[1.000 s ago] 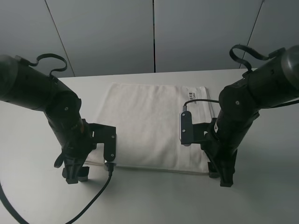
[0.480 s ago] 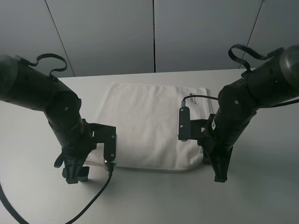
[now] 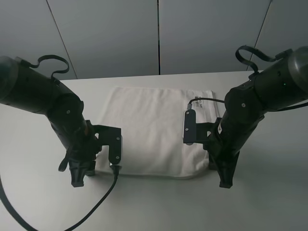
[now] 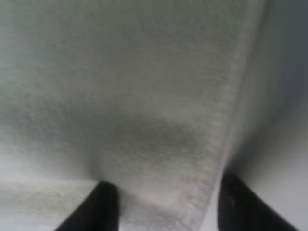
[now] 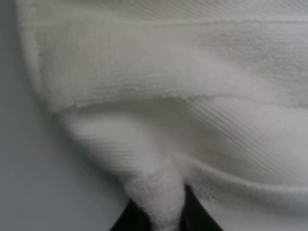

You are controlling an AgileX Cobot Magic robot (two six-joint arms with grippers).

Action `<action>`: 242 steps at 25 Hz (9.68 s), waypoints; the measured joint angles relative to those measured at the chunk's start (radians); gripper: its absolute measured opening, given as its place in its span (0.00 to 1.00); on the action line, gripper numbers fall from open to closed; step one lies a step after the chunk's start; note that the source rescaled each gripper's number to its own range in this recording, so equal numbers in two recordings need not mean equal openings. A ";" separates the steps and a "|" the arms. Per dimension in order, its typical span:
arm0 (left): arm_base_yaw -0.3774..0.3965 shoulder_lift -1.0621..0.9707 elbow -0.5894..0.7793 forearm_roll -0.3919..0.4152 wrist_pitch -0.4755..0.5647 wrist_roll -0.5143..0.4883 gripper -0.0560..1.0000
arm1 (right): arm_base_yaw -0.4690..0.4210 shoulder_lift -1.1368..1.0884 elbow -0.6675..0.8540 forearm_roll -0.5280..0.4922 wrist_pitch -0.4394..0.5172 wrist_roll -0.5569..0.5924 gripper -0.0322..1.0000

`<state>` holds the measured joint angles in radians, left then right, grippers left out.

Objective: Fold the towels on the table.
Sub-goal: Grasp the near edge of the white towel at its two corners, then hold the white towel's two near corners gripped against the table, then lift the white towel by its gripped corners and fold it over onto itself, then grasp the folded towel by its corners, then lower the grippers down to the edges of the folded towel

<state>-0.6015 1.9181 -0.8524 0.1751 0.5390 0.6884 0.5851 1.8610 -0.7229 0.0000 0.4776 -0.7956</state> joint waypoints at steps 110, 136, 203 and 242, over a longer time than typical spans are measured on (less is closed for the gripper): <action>0.214 -0.167 0.023 0.239 -0.596 -0.894 0.09 | 0.002 -0.154 -0.046 -1.167 -0.058 1.998 0.03; 0.231 -0.050 -0.067 0.229 -0.702 -0.894 0.16 | -0.086 -0.101 -0.046 -1.459 -0.135 2.427 0.03; 0.240 0.033 -0.265 0.114 -0.253 -0.790 0.93 | -0.139 -0.101 -0.326 -0.757 -0.030 0.898 0.91; 0.322 0.210 -0.506 -0.205 0.049 -0.735 0.93 | -0.285 0.105 -0.608 -0.007 0.504 0.958 1.00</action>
<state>-0.2797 2.1280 -1.3582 -0.0294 0.5879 -0.0465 0.2999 1.9655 -1.3307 -0.0071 0.9816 0.1627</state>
